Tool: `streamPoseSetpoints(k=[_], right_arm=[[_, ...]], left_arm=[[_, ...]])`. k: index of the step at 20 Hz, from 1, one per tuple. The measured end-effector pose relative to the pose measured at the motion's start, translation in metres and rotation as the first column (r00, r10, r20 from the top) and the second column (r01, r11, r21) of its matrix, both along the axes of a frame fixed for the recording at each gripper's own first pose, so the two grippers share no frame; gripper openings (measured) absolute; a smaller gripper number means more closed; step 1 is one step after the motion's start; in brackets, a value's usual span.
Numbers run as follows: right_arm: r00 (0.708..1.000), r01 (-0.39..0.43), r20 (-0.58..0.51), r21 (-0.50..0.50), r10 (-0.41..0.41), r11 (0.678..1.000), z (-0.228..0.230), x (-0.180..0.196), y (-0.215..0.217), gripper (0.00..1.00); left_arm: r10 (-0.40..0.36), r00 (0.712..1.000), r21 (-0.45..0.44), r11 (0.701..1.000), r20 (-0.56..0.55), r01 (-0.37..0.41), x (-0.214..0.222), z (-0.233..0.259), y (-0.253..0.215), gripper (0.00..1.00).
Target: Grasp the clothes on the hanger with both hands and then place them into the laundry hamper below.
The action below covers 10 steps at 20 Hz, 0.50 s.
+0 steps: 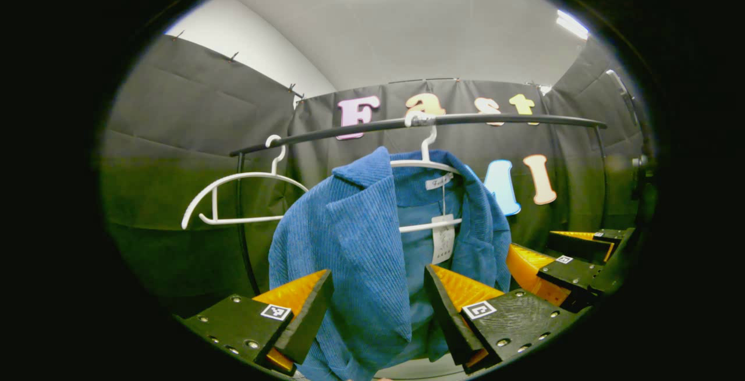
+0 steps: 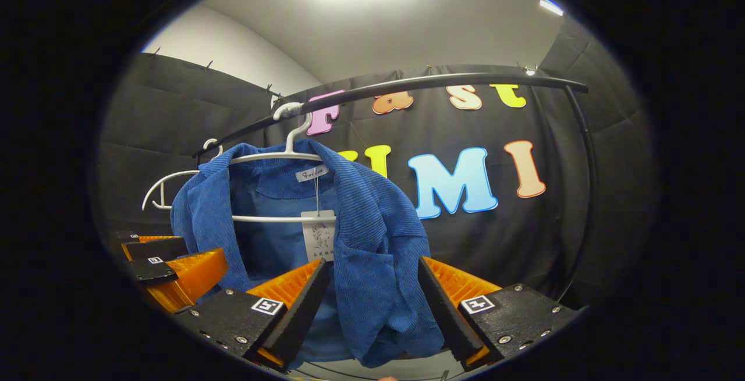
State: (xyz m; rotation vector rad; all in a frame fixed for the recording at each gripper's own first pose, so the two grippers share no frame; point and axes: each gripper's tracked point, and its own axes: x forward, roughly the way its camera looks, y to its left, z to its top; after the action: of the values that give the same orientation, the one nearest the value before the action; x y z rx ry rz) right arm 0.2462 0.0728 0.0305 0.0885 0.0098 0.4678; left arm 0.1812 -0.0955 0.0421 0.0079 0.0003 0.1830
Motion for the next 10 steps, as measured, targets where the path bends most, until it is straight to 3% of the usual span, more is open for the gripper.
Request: streamPoseSetpoints(k=[3, 4, 6, 10], right_arm=[[0.998, -0.05, -0.031, 0.006, 0.05, 0.999, -0.015, 0.015, 0.012, 0.95], [0.997, -0.064, -0.047, 0.005, 0.064, 0.998, -0.021, 0.02, 0.015, 0.95], [0.992, -0.097, -0.076, 0.002, 0.097, 0.995, -0.034, 0.029, 0.026, 0.95], [0.986, -0.112, -0.125, -0.025, 0.108, 0.993, -0.057, 0.049, 0.039, 0.95]], left_arm=[[0.032, 0.998, -0.019, 0.999, -0.05, -0.033, 0.014, -0.02, 0.002, 0.96], [0.044, 0.997, -0.018, 0.999, -0.066, -0.045, 0.018, -0.026, 0.004, 0.9], [0.077, 0.992, -0.009, 0.997, -0.098, -0.078, 0.021, -0.038, 0.009, 0.91], [0.119, 0.983, -0.014, 0.992, -0.137, -0.122, 0.028, -0.053, 0.017, 0.91]])
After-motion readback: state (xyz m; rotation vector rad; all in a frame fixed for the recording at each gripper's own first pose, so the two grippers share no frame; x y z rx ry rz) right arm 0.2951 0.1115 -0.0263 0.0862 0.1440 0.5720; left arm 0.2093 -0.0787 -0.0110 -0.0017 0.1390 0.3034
